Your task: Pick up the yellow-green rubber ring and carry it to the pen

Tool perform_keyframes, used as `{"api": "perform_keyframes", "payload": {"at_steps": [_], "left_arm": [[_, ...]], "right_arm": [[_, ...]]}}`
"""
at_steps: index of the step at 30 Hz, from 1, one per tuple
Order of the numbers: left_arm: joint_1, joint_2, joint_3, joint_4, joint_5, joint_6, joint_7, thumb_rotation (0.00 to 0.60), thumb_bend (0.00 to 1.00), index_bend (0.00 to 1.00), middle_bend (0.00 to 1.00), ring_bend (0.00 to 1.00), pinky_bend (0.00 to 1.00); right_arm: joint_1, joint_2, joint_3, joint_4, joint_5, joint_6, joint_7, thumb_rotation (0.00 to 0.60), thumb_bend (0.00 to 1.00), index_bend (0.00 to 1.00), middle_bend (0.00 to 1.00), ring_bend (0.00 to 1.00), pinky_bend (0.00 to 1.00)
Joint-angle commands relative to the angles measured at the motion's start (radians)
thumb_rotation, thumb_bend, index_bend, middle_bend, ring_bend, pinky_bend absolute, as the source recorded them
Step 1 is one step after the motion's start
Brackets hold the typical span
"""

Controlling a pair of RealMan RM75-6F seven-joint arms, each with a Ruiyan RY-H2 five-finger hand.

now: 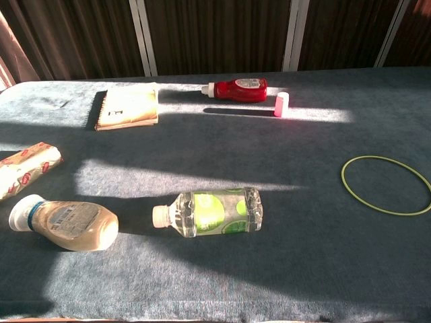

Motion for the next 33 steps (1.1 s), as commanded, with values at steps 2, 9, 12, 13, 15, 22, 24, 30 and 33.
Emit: {"api": "perform_keyframes", "payload": {"at_steps": [2,9,12,13,15,22,24,30,33], "left_arm": [[0.0,0.001,-0.001,-0.001,-0.005,-0.002,-0.003,0.6,0.41,0.33,0.15,0.08,0.22],[0.004,0.005,0.007,-0.004,0.018,0.014,-0.009,0.6,0.41,0.33,0.16,0.08,0.22],[0.003,0.007,0.008,-0.005,0.011,0.006,-0.011,0.6,0.41,0.33,0.16,0.08,0.22],[0.003,0.008,0.007,-0.008,0.009,0.005,-0.01,0.6,0.41,0.33,0.16,0.08,0.22],[0.005,0.01,0.006,-0.011,0.008,0.009,-0.007,0.6,0.41,0.33,0.16,0.08,0.22],[0.01,0.014,0.003,-0.025,-0.006,0.012,0.001,0.6,0.41,0.33,0.17,0.08,0.22],[0.01,0.014,0.004,-0.026,-0.005,0.012,0.003,0.6,0.41,0.33,0.17,0.08,0.22],[0.013,0.019,0.001,-0.028,-0.011,0.014,-0.005,0.6,0.41,0.33,0.18,0.08,0.22],[0.014,0.021,-0.001,-0.031,-0.015,0.014,-0.01,0.6,0.41,0.33,0.18,0.08,0.22]], "right_arm": [[0.01,0.0,-0.001,-0.008,0.008,-0.027,0.011,0.6,0.0,0.0,0.07,0.08,0.18],[0.022,-0.002,0.0,-0.023,0.017,-0.051,-0.013,0.6,0.0,0.0,0.07,0.08,0.18],[0.037,-0.001,0.0,-0.032,0.005,-0.064,-0.031,0.6,0.0,0.06,0.24,0.25,0.3],[0.043,0.002,-0.004,-0.037,-0.001,-0.074,-0.033,0.6,0.0,0.1,0.34,0.38,0.41],[0.059,0.014,-0.013,-0.054,-0.011,-0.109,-0.022,0.6,0.04,0.26,0.56,0.68,0.68],[0.135,0.048,-0.024,-0.081,0.016,-0.286,0.109,0.6,0.35,0.55,0.84,0.99,0.95],[0.151,0.038,-0.022,-0.064,0.015,-0.306,0.115,0.6,0.43,0.59,0.86,1.0,0.97],[0.186,0.002,-0.031,-0.025,0.017,-0.362,0.125,0.6,0.56,0.68,0.87,1.0,0.98],[0.197,-0.01,-0.039,-0.009,0.03,-0.392,0.12,0.6,0.57,0.68,0.87,1.0,0.98]]}}
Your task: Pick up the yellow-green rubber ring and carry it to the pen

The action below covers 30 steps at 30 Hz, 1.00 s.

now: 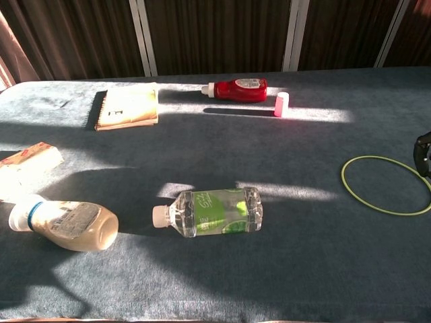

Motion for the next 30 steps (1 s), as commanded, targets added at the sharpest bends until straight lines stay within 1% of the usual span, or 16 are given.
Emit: {"api": "perform_keyframes", "payload": {"at_steps": [1,6,12,16,21,30], "left_arm": [[0.0,0.002,0.0,-0.001,0.001,0.0,-0.003,0.6,0.41,0.33,0.18,0.08,0.22],[-0.002,0.002,0.002,0.001,0.007,-0.003,-0.004,0.6,0.41,0.33,0.18,0.08,0.22],[-0.002,0.002,0.001,0.003,0.01,-0.001,-0.011,0.6,0.41,0.33,0.19,0.08,0.22],[-0.004,0.001,0.0,0.004,0.008,-0.004,-0.012,0.6,0.41,0.33,0.19,0.08,0.22],[-0.003,0.003,-0.002,0.004,0.006,-0.002,-0.018,0.6,0.41,0.33,0.19,0.08,0.22],[0.0,0.007,-0.003,0.004,0.006,0.003,-0.032,0.6,0.41,0.33,0.19,0.08,0.22]], "right_arm": [[0.015,-0.017,-0.012,0.023,0.017,-0.032,-0.013,0.6,0.57,0.68,0.87,1.0,0.98],[0.02,-0.029,-0.024,0.029,0.036,-0.048,-0.048,0.6,0.56,0.66,0.87,1.0,0.98],[0.019,-0.039,-0.028,0.034,0.052,-0.044,-0.072,0.6,0.45,0.64,0.87,1.0,0.98],[0.024,-0.053,-0.024,0.05,0.071,-0.05,-0.076,0.6,0.4,0.63,0.87,1.0,0.98],[0.034,-0.087,-0.018,0.098,0.098,-0.071,-0.076,0.6,0.4,0.64,0.87,1.0,0.98],[0.057,-0.132,-0.02,0.173,0.126,-0.135,-0.035,0.6,0.4,0.65,0.87,1.0,0.98]]}}
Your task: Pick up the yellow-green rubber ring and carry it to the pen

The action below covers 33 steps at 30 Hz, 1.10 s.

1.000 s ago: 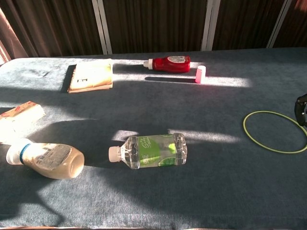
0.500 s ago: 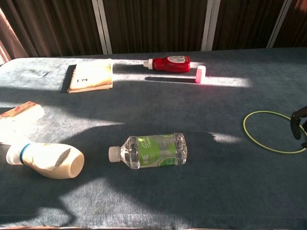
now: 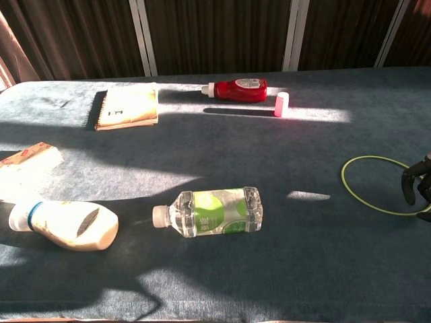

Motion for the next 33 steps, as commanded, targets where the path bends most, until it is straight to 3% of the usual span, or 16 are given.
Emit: {"api": "perform_keyframes", "payload": {"at_steps": [1,18,33], "left_arm": [[0.0,0.0,0.002,0.0,0.004,0.0,0.0,0.6,0.41,0.33,0.19,0.08,0.23],[0.001,0.001,0.002,0.002,0.009,0.006,-0.007,0.6,0.41,0.33,0.19,0.08,0.23],[-0.003,-0.003,0.004,-0.001,0.007,-0.006,0.01,0.6,0.41,0.33,0.19,0.08,0.23]], "right_arm": [[0.006,-0.011,-0.003,0.016,0.003,-0.012,0.011,0.6,0.4,0.65,0.87,1.0,0.98],[0.015,-0.051,-0.002,0.103,0.029,-0.042,0.036,0.6,0.46,0.74,0.88,1.0,0.98],[-0.003,0.058,0.053,-0.043,-0.012,0.078,0.121,0.6,0.53,0.82,0.88,1.0,0.98]]}}
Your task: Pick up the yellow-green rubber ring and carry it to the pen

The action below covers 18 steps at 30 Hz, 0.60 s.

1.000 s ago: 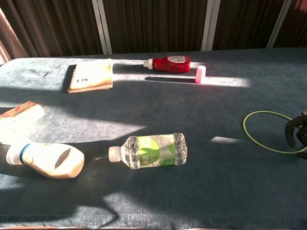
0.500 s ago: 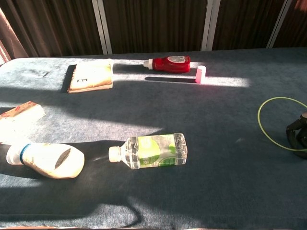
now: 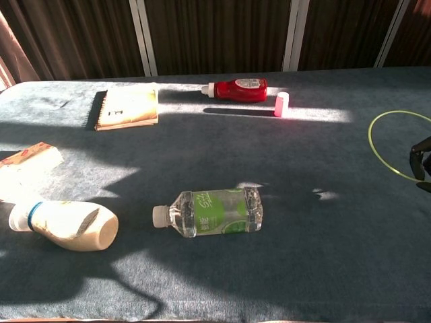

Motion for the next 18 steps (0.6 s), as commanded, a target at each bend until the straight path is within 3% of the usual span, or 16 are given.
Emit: {"api": "perform_keyframes", "payload": {"at_steps": [1,9,18], "left_arm": [[-0.001,-0.001,0.0,0.0,-0.001,-0.003,0.003,0.6,0.41,0.33,0.19,0.08,0.23],[-0.007,-0.005,0.005,-0.002,0.0,-0.016,0.019,0.6,0.41,0.33,0.19,0.08,0.22],[-0.008,-0.003,0.008,-0.003,0.002,-0.019,0.02,0.6,0.41,0.33,0.19,0.08,0.23]], "right_arm": [[0.004,0.029,0.028,-0.034,0.001,0.019,0.023,0.6,0.53,0.82,0.88,1.0,0.98],[0.113,0.066,0.164,-0.042,0.11,-0.087,0.106,0.6,0.53,0.82,0.89,1.0,0.98],[0.302,-0.069,0.267,0.214,0.275,-0.274,0.106,0.6,0.53,0.82,0.89,1.0,0.98]]}}
